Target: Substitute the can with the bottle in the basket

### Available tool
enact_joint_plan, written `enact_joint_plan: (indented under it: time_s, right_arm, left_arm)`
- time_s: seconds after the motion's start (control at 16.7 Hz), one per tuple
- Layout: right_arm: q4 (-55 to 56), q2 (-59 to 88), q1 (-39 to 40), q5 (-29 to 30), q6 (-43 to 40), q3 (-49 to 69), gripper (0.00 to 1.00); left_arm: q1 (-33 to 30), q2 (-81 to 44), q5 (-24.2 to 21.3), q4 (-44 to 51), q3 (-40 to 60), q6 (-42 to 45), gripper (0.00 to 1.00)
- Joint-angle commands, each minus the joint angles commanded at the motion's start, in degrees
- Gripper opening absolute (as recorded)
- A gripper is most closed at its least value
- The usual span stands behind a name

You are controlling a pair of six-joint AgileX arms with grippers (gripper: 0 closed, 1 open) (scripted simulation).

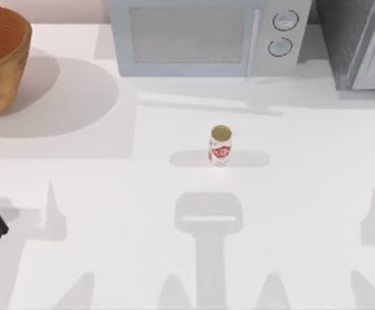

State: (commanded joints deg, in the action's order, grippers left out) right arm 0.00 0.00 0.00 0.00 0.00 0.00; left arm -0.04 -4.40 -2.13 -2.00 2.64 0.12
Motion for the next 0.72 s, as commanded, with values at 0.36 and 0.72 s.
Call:
enact_joint_plan:
  time_s: [0.36,0.72]
  right_arm:
    - [0.0,0.0,0.0,0.0,0.0,0.0,1.0]
    - [0.0,0.0,0.0,0.0,0.0,0.0,1.0]
  left_arm:
    - [0.04,4.4,2.13,2.01,-2.64,-0.12,1.0]
    - [2.62,0.76,0.79,-1.06,-2.59,0.31,1.0]
